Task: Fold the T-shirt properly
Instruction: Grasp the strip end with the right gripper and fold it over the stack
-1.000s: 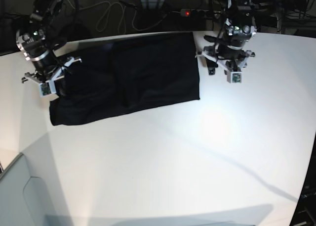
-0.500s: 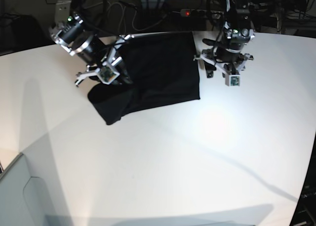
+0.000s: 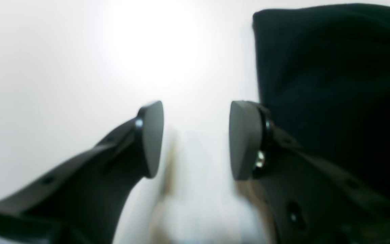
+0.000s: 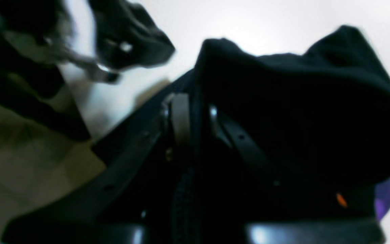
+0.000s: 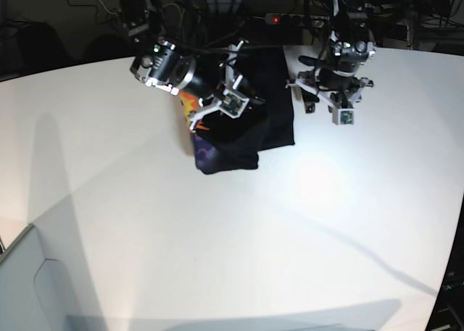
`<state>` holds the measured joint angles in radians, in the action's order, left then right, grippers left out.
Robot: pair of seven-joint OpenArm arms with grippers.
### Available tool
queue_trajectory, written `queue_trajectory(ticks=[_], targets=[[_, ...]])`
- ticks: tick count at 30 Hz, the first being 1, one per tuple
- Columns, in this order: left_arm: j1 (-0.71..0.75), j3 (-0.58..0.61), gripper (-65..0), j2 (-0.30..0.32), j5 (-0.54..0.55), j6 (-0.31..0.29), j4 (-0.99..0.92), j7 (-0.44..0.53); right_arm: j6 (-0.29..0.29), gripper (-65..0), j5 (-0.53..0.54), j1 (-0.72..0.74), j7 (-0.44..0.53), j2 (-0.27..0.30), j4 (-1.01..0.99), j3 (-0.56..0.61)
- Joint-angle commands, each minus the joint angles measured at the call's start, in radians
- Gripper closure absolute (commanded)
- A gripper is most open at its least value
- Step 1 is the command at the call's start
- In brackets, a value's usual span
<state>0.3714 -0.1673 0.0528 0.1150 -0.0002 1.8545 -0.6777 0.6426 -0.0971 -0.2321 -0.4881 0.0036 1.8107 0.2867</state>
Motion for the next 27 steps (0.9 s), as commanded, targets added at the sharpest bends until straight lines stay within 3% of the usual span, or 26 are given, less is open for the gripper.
queue_trajectory(ticks=[1,6,8,10,14,17,27], targets=[[-0.001,-0.002,-29.7,0.005,0.005,0.006,0.026,0.02,0.009,-0.1,0.026,0.006,0.033,-0.004,0.007,0.003],[0.022,-0.028,-29.7,0.002,0.005,0.004,0.075,0.019,0.009,-0.2,0.026,0.024,0.027,0.029,-0.002,0.012],[0.031,-0.064,-29.7,-0.001,0.005,0.002,0.113,0.019,0.009,-3.9,0.026,0.036,0.024,0.049,-0.004,0.044],[0.034,-0.093,-29.7,-0.001,0.005,0.001,0.139,0.017,0.009,-12.7,0.026,0.04,0.024,0.071,-0.002,0.072],[0.071,-0.176,-29.7,0.005,0.005,0.001,0.175,0.017,0.009,-37.5,0.029,0.03,0.033,0.088,0.01,0.107],[0.09,-0.262,-29.7,0.0,0.005,-0.001,0.182,0.017,0.009,-47.4,0.029,0.0,0.035,0.088,0.077,0.099],[0.09,-0.504,-29.8,-0.001,0.007,-0.002,0.181,0.017,0.007,-47.7,0.029,-0.049,0.032,0.082,0.172,-0.103]])
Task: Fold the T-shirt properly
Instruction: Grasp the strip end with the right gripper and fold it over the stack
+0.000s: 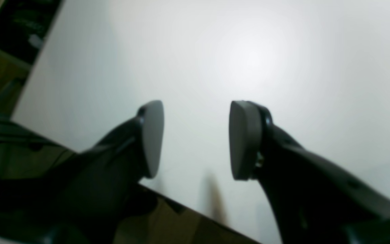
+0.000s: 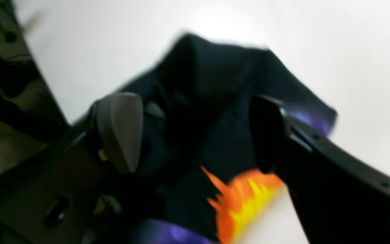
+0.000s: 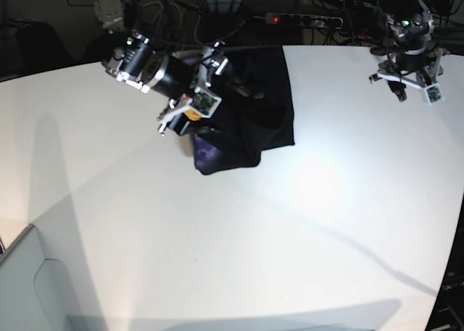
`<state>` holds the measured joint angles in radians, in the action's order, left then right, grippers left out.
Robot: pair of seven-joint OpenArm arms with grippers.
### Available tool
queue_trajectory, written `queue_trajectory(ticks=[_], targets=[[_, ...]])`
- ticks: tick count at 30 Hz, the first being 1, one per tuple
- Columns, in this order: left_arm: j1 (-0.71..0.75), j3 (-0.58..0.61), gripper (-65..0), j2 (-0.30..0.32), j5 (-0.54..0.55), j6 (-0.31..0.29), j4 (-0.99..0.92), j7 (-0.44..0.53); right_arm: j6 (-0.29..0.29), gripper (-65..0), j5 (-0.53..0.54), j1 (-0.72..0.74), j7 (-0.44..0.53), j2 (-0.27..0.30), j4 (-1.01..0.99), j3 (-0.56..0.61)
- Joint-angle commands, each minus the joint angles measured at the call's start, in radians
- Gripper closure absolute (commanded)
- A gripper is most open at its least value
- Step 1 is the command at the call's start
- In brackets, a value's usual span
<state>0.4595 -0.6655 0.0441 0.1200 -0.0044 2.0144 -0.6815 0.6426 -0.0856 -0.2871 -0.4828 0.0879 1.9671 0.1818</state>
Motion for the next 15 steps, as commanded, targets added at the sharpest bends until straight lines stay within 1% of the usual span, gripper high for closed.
queue_trajectory(ticks=[1,3,4,5,6,11,13,14,15], targets=[[0.0,-0.015,-29.8,0.007,0.002,0.002,0.021,0.023,0.007,-47.7,0.017,0.006,0.025,-0.003,0.016,-0.021],[0.0,-0.023,-29.8,0.007,0.002,0.002,0.021,0.023,0.007,-47.2,0.017,0.004,0.022,-0.003,0.016,-0.057],[0.0,-0.023,-29.8,0.007,0.002,0.002,0.021,0.023,0.007,-45.3,0.017,0.004,0.02,-0.001,0.016,-0.069],[0.0,-0.023,-29.8,0.007,0.002,0.002,0.021,0.023,0.007,-41.7,0.017,0.002,0.02,0.002,0.008,-0.081],[0.0,-0.023,-29.8,0.007,0.002,0.002,0.021,0.023,0.007,-36.6,0.017,0.001,0.02,0.002,-0.007,-0.086],[0.0,-0.018,-29.8,0.006,0.002,0.002,0.022,0.023,0.007,-0.2,0.017,-0.024,0.028,-0.004,-0.133,-0.071],[0.0,-0.02,-29.8,0.006,0.002,0.002,0.022,0.023,0.007,-0.3,0.017,-0.037,0.037,-0.01,-0.179,-0.04],[0.0,-0.02,-29.8,0.006,0.002,0.002,0.022,0.023,0.007,-1.4,0.017,-0.042,0.055,-0.01,-0.193,-0.023],[0.0,-0.021,-29.8,0.006,0.002,0.002,0.024,0.023,0.007,-0.4,0.017,-0.047,0.078,-0.01,-0.203,-0.001]])
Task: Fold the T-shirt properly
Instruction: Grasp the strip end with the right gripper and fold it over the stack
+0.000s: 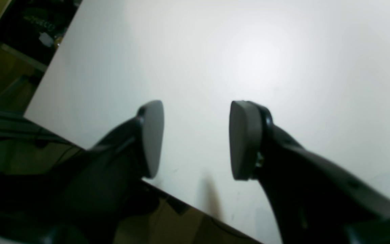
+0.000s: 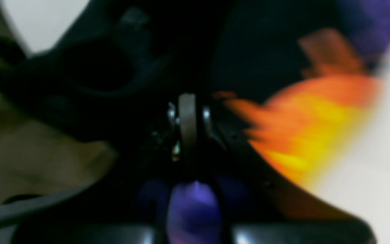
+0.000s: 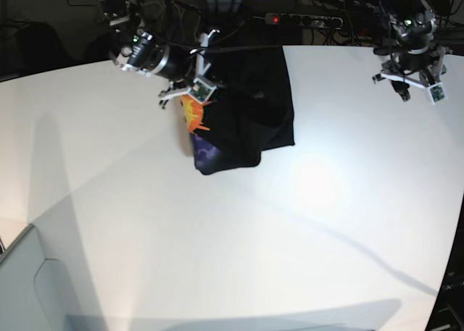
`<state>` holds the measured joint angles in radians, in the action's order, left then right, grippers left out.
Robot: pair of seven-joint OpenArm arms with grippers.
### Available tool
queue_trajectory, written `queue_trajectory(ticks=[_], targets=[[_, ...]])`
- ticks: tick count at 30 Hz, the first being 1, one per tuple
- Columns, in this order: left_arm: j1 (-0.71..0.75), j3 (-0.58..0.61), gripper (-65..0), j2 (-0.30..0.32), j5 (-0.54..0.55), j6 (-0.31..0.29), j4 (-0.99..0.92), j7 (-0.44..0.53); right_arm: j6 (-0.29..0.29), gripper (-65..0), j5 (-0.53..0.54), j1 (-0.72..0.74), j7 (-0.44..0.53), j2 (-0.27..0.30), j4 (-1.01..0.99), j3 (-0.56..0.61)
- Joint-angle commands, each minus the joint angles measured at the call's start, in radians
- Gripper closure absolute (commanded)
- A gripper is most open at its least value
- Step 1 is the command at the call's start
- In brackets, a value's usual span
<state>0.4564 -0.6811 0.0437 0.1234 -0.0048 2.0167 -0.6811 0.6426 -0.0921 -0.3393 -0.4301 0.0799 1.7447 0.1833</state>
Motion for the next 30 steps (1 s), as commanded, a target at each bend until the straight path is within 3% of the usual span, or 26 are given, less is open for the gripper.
queue_trajectory(ticks=[1,9,17,22,30], targets=[[0.003,-0.005,-29.8,0.006,-0.001,0.002,0.022,0.022,0.007,0.0,0.024,-0.004,0.044,0.001,0.013,0.025],[0.003,-0.007,-29.8,0.008,-0.001,0.002,0.022,0.022,0.007,-0.1,0.021,0.024,0.07,0.028,0.016,0.195],[0.025,-0.024,-29.8,0.011,-0.001,0.002,0.022,0.022,0.007,-0.1,0.022,0.073,0.064,0.036,0.122,0.064],[0.025,-0.064,-29.8,0.008,-0.001,0.002,0.023,0.022,0.007,-0.1,0.024,0.145,0.063,0.034,0.065,0.037],[0.045,-0.065,-29.8,0.006,-0.001,0.002,0.023,0.022,0.007,-0.1,0.024,0.277,0.069,-0.056,-0.133,0.101]])
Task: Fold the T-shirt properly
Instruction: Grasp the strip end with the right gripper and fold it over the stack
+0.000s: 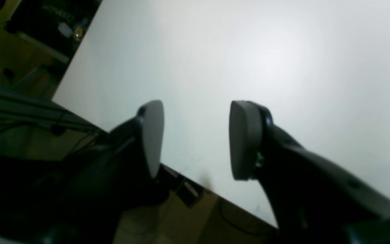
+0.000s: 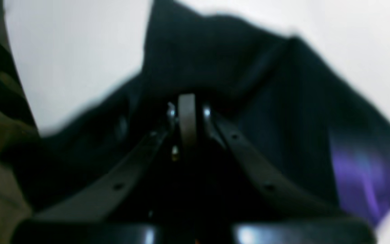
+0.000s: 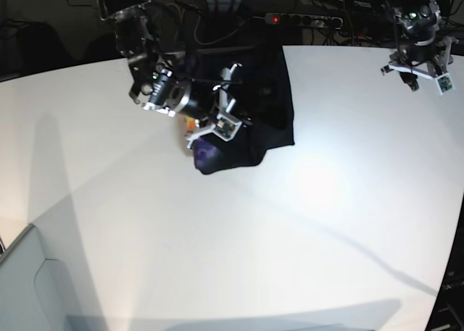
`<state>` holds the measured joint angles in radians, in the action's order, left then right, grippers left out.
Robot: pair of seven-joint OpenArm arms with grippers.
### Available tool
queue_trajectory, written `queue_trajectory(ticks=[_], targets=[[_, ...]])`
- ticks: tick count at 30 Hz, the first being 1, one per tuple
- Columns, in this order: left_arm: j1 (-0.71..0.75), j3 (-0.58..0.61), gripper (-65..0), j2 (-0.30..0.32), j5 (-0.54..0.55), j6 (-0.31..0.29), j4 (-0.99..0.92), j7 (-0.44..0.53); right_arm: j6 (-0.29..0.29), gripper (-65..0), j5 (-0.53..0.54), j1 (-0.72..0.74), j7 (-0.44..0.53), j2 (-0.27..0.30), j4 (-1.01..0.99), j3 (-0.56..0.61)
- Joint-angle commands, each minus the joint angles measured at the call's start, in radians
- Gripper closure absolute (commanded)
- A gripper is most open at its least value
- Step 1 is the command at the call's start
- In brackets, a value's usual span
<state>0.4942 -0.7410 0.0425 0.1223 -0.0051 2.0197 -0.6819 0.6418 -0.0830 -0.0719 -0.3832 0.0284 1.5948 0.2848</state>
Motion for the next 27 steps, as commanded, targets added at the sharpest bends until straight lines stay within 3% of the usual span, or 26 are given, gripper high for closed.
queue_trajectory(ticks=[1,8,11,19,27], targets=[[0.007,-0.005,-29.8,0.006,0.0,0.003,0.02,0.023,0.008,-0.1,0.015,0.03,0.022,-0.017,-0.004,0.011],[0.034,-0.021,-29.8,-0.013,0.0,0.003,0.02,0.023,0.008,-0.1,0.015,0.114,0.022,-0.104,-0.109,0.034],[0.034,-0.032,-29.8,-0.013,0.0,0.003,0.02,0.023,0.008,-0.1,0.015,0.109,0.022,-0.109,-0.101,0.034],[0.025,-0.025,-29.8,-0.013,0.0,0.003,0.02,0.023,0.008,-0.1,0.013,-0.052,0.017,-0.028,0.071,0.032],[0.011,-0.025,-29.8,-0.003,0.0,0.003,0.02,0.023,0.008,-0.1,0.012,-0.179,0.022,0.037,0.08,0.034]])
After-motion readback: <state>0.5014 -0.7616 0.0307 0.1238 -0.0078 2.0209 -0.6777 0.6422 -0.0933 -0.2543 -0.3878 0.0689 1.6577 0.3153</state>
